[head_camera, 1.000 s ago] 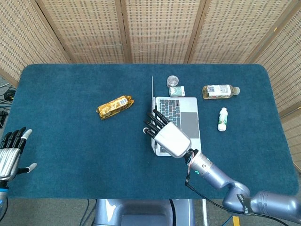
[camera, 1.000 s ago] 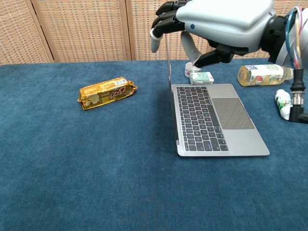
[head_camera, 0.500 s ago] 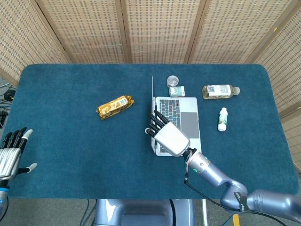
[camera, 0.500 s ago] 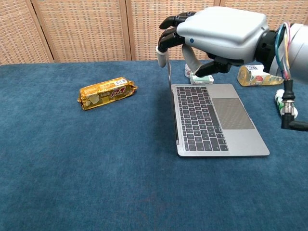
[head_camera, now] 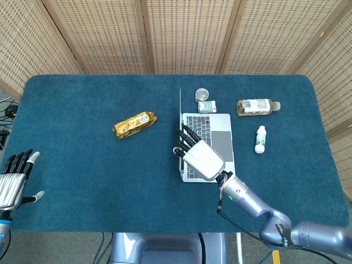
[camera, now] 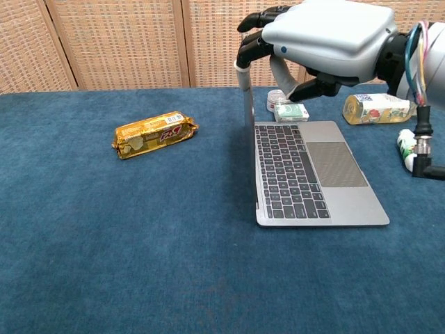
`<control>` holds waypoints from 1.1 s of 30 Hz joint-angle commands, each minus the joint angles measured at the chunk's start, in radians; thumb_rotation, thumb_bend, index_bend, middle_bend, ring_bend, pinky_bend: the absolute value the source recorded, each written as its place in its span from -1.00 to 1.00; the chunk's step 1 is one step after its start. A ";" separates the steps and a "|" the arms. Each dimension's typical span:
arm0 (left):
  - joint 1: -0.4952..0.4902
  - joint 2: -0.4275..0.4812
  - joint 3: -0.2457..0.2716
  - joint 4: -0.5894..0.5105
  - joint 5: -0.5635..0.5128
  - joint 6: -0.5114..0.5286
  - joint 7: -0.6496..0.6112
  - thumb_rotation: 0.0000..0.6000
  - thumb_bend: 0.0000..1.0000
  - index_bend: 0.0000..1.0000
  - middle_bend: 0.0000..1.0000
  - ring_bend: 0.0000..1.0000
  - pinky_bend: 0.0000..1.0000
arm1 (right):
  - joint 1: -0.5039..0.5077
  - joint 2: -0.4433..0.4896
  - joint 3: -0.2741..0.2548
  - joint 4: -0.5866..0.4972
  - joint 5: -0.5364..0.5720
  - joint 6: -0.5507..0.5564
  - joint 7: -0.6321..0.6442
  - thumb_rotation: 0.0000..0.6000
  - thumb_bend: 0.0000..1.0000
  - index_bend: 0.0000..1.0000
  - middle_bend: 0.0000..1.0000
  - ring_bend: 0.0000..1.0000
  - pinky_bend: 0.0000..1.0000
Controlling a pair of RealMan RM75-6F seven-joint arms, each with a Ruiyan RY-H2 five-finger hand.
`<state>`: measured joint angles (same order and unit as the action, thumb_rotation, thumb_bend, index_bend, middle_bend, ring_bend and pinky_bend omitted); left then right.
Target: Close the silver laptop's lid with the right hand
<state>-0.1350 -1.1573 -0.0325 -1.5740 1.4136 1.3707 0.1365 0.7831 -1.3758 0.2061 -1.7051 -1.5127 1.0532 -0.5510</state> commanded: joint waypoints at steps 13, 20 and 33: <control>-0.001 0.004 0.004 -0.007 0.003 -0.004 -0.007 1.00 -0.90 -1.00 -1.00 -1.00 -1.00 | -0.003 0.011 -0.010 -0.004 0.029 0.000 -0.038 1.00 1.00 -0.18 -0.34 -0.83 -0.84; -0.001 0.004 0.004 -0.007 0.004 -0.003 -0.007 1.00 -0.90 -1.00 -1.00 -1.00 -1.00 | -0.004 0.015 -0.012 -0.001 0.044 -0.001 -0.057 1.00 1.00 -0.18 -0.33 -0.83 -0.84; -0.002 0.001 0.007 -0.008 0.006 -0.004 -0.002 1.00 -0.90 -1.00 -1.00 -1.00 -1.00 | -0.004 0.032 -0.012 0.009 0.069 0.003 -0.097 1.00 1.00 -0.17 -0.33 -0.82 -0.84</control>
<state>-0.1372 -1.1563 -0.0258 -1.5821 1.4195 1.3667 0.1347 0.7786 -1.3450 0.1946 -1.6973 -1.4451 1.0560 -0.6460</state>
